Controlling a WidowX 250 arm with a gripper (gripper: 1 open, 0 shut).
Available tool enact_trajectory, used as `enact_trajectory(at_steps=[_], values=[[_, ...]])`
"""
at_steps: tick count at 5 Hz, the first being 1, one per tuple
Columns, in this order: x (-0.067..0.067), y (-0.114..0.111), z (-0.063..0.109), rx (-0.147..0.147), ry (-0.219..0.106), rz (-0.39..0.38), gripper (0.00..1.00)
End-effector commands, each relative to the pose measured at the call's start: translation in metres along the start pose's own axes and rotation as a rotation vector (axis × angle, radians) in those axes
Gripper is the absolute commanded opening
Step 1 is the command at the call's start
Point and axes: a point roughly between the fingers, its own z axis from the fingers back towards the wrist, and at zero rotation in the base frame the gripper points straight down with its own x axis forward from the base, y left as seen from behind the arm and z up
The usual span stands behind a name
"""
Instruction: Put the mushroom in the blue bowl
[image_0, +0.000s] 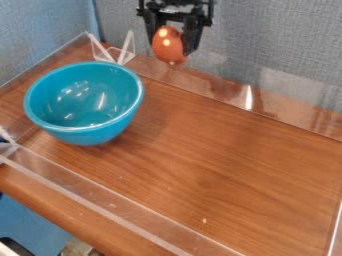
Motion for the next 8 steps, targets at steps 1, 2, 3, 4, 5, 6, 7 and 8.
enact_trajectory(at_steps=[1, 2, 3, 4, 5, 6, 7, 8], values=[[-0.008, -0.015, 0.039, 0.006, -0.097, -0.051, 0.00], [-0.011, -0.029, 0.041, 0.003, -0.095, -0.095, 0.00], [-0.014, -0.041, 0.041, 0.001, -0.091, -0.136, 0.00], [-0.017, -0.056, 0.041, -0.001, -0.088, -0.186, 0.00], [-0.020, -0.065, 0.040, -0.001, -0.082, -0.221, 0.00], [-0.024, -0.072, 0.045, -0.003, -0.087, -0.247, 0.00], [-0.026, -0.077, 0.041, -0.007, -0.092, -0.265, 0.00], [-0.025, -0.079, 0.040, -0.009, -0.090, -0.277, 0.00]])
